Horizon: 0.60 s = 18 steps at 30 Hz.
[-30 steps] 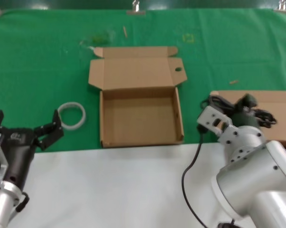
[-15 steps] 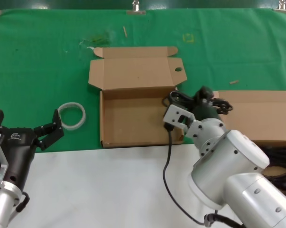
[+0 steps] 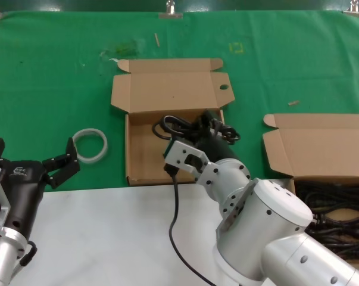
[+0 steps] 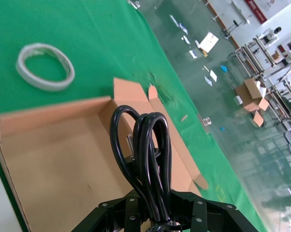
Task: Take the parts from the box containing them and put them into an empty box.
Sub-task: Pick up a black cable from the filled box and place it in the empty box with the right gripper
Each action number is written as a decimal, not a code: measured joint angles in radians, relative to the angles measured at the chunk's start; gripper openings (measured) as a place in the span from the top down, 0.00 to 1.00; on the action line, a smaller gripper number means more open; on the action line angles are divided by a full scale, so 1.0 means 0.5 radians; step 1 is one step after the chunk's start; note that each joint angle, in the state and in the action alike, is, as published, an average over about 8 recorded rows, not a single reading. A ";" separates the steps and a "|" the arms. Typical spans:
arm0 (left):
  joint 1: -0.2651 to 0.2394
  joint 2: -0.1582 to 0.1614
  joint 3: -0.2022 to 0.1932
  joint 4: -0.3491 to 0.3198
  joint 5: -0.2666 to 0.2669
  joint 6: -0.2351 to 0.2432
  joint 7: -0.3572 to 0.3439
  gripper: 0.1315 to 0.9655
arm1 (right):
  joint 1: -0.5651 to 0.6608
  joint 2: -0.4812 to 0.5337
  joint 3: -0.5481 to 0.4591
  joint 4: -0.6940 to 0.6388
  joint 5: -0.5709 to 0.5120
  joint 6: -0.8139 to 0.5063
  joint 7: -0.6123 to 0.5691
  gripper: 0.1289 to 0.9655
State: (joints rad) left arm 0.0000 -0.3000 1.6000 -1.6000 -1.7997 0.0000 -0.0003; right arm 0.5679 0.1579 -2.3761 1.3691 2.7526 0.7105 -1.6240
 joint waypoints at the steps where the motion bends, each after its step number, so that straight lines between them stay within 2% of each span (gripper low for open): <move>1: 0.000 0.000 0.000 0.000 0.000 0.000 0.000 0.00 | 0.004 0.000 -0.020 0.001 0.000 -0.004 0.022 0.99; 18: 0.000 0.000 0.000 0.000 0.000 0.000 0.000 0.00 | 0.067 0.017 -0.215 -0.034 0.001 -0.048 0.329 0.99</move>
State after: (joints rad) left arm 0.0000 -0.3000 1.6000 -1.6000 -1.7997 0.0000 -0.0003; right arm 0.6016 0.1665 -2.4837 1.3520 2.7530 0.6867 -1.4594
